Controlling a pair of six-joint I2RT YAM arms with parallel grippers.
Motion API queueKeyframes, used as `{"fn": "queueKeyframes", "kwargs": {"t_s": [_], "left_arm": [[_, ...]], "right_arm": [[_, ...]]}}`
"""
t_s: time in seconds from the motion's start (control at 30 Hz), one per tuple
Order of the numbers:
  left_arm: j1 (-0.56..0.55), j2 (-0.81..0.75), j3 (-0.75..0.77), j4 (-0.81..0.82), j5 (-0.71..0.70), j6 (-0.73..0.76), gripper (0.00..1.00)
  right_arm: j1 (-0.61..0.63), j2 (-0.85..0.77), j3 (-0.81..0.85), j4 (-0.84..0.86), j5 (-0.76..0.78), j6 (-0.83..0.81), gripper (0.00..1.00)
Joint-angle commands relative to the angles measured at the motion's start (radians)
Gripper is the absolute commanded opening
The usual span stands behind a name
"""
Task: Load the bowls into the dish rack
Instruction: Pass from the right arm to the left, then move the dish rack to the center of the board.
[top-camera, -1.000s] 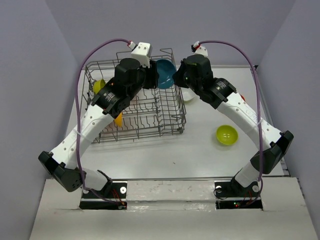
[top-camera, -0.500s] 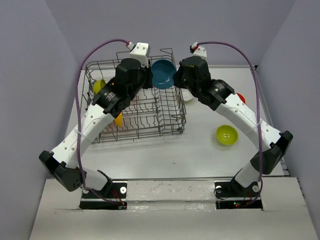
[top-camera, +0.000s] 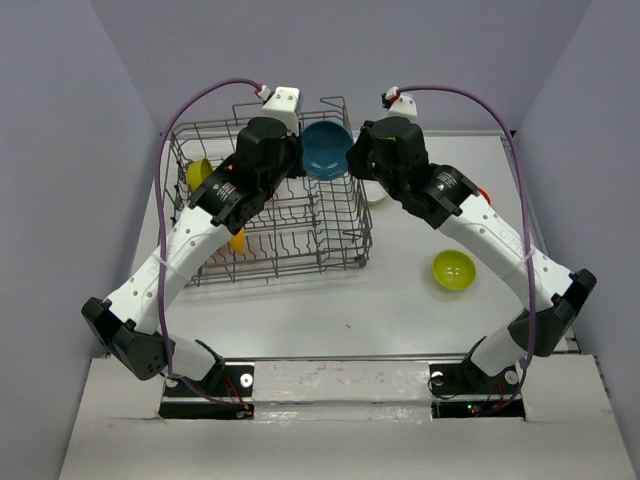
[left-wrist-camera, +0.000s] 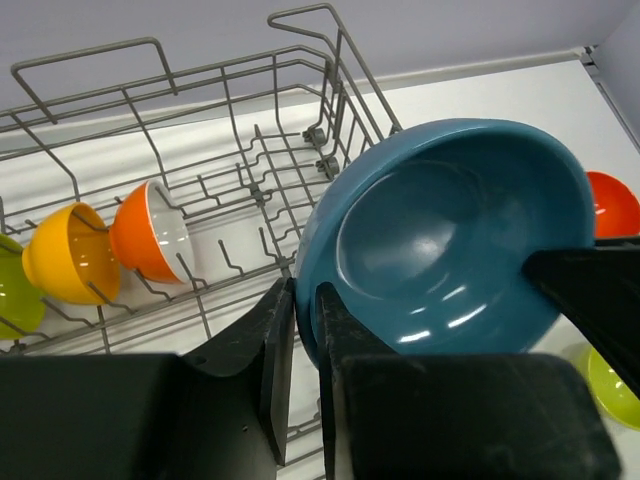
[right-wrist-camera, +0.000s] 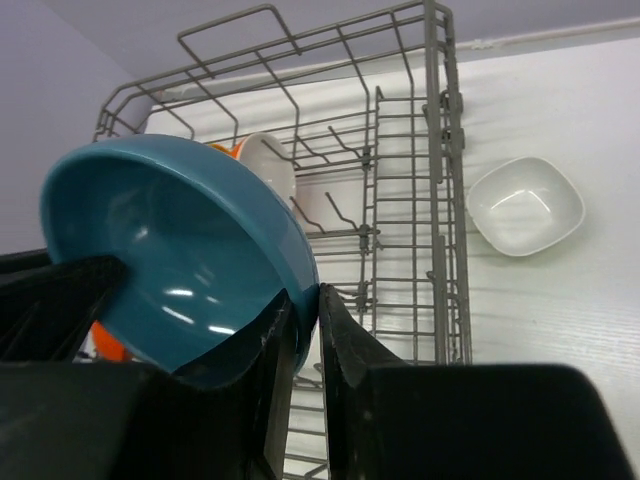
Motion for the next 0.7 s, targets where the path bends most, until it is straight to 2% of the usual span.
{"fn": "queueKeyframes", "kwargs": {"t_s": [0.0, 0.03, 0.07, 0.2, 0.47, 0.67], "left_arm": [[-0.003, -0.007, -0.002, 0.018, -0.047, 0.017, 0.00], [-0.003, -0.008, -0.002, 0.017, -0.058, 0.019, 0.00], [-0.003, -0.010, -0.002, 0.017, -0.065, 0.020, 0.00], [-0.003, -0.012, 0.003, 0.011, -0.120, 0.023, 0.00], [-0.003, -0.002, 0.018, -0.023, -0.248, 0.032, 0.00], [-0.007, 0.028, 0.056, -0.125, -0.493, 0.025, 0.00]], "right_arm": [[0.013, -0.100, -0.010, 0.148, -0.047, 0.002, 0.25], [0.013, -0.112, -0.021, 0.153, -0.056, 0.002, 0.28], [0.013, -0.120, -0.026, 0.159, -0.061, 0.001, 0.35], [0.013, -0.140, -0.041, 0.174, -0.070, -0.007, 0.39], [0.013, -0.179, -0.073, 0.173, -0.021, -0.018, 0.42], [0.013, -0.221, -0.102, 0.129, 0.074, -0.045, 0.43]]}}
